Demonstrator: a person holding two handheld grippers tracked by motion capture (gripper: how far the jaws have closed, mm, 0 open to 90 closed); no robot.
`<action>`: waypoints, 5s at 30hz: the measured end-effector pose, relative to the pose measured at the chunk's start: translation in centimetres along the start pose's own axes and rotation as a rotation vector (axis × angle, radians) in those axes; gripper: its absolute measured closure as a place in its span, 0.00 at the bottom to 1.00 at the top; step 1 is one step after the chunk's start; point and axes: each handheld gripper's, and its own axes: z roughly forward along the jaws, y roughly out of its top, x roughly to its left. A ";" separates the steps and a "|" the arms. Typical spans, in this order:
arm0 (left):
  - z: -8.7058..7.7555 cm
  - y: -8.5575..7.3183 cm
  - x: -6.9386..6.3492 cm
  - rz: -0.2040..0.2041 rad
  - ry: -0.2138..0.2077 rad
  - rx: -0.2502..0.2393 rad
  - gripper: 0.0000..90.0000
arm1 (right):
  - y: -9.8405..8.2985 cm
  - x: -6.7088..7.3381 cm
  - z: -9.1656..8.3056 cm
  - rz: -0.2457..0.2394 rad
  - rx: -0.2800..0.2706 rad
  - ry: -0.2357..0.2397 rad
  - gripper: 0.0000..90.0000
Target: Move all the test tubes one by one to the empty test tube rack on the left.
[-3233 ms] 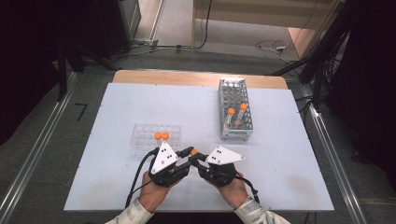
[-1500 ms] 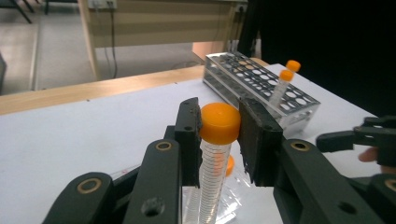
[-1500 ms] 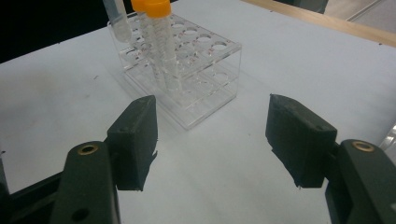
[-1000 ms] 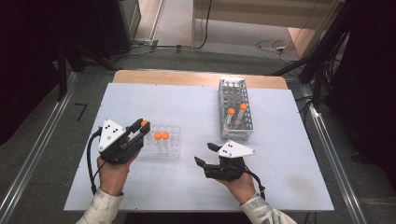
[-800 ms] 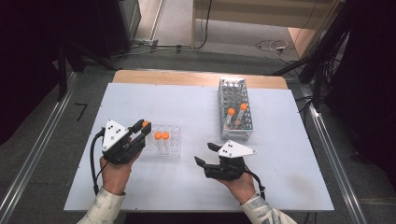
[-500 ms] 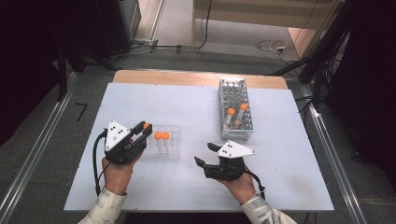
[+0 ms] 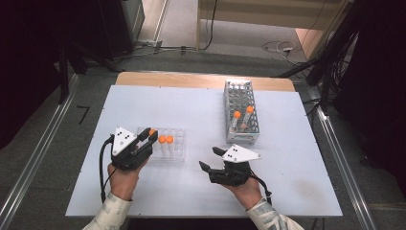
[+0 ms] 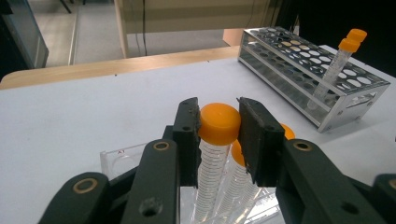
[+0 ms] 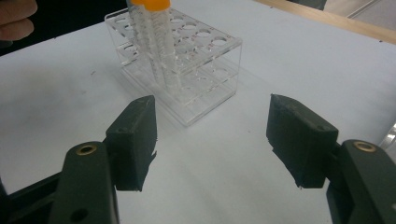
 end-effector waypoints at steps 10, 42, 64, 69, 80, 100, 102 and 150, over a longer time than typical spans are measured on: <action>-0.2 0.1 0.0 -0.012 -0.011 -0.011 0.73 | 0.0 0.0 0.0 0.003 -0.002 -0.001 0.36; -0.1 0.3 0.4 -0.076 -0.004 -0.027 0.28 | 0.1 -3.0 -0.7 0.050 -0.021 -0.090 0.37; -0.2 0.4 0.6 -0.082 0.006 -0.037 0.26 | 0.1 -8.5 -1.7 0.132 -0.045 -0.263 0.42; -0.2 0.5 0.6 -0.085 0.006 -0.041 0.26 | 0.2 -9.5 -1.7 0.145 -0.057 -0.306 0.43; 0.0 0.5 0.7 -0.086 0.004 -0.037 0.26 | 0.3 -12.7 -1.0 0.219 -0.050 -0.433 0.53; 0.1 0.4 0.7 -0.088 -0.002 -0.028 0.26 | 1.2 -14.6 1.7 0.241 -0.018 -0.488 0.75; 0.1 0.4 0.7 -0.087 -0.003 -0.026 0.26 | 1.2 -14.7 1.9 0.242 -0.011 -0.487 0.76; -0.7 1.0 0.1 -0.082 -0.024 -0.062 0.26 | 2.4 -7.9 -4.6 0.159 -0.111 -0.266 0.80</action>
